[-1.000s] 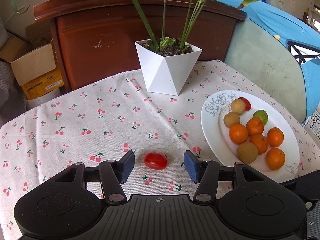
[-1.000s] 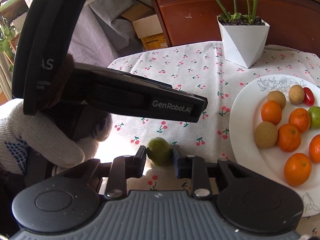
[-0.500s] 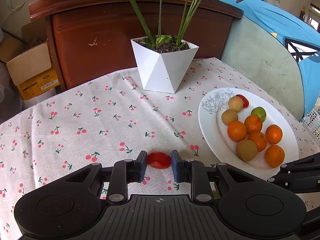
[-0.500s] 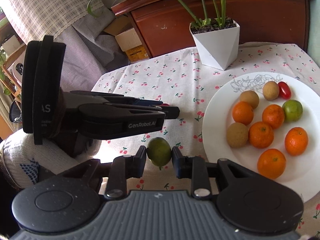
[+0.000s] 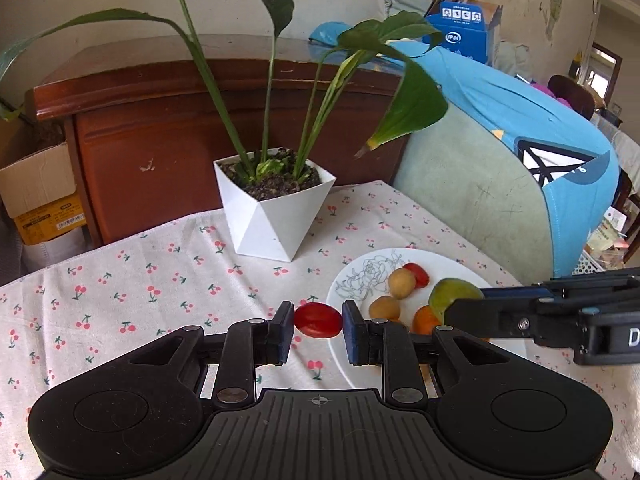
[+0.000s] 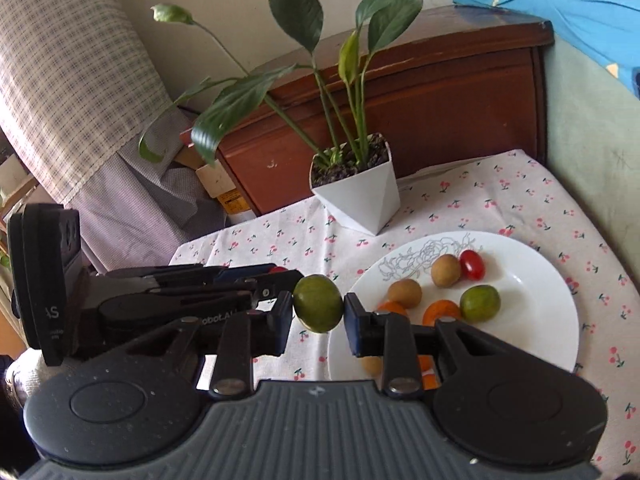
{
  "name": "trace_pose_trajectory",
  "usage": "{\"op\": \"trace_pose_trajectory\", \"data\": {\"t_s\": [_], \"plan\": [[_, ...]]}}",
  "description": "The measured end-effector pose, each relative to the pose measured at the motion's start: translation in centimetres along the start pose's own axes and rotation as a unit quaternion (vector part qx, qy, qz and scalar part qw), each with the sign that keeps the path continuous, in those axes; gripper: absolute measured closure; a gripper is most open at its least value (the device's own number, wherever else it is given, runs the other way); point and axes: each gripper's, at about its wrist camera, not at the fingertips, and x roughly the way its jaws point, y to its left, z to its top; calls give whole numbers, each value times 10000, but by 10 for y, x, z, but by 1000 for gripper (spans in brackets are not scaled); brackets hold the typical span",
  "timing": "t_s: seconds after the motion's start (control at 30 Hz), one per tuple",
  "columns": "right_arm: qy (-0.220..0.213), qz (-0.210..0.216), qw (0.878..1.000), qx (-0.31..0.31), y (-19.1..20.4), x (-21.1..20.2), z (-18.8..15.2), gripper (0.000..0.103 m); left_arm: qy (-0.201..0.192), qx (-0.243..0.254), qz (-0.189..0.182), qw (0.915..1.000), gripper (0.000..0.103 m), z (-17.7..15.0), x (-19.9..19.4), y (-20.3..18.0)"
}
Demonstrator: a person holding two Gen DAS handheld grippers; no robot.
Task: Organize fruits
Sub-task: 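Carry the tomato and green fruit onto the white plate and open both tools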
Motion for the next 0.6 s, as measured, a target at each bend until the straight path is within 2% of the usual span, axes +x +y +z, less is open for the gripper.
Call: {"op": "trace_pose_trajectory", "data": {"t_s": [0.1, 0.3, 0.43, 0.6], "plan": [[-156, -216, 9995, 159, -17, -12, 7, 75, 2, 106, -201, 9997, 80, 1, 0, -13], [-172, -665, 9952, 695, -49, -17, 7, 75, 222, 150, -452, 9986, 80, -9, 10, -31], [-37, -829, 9918, 974, -61, -14, 2, 75, 325, 355, -625, 9969, 80, -16, 14, -47], [145, -1043, 9878, 1143, -69, -8, -5, 75, 465, 586, -672, 9949, 80, -26, 21, -62]]}}
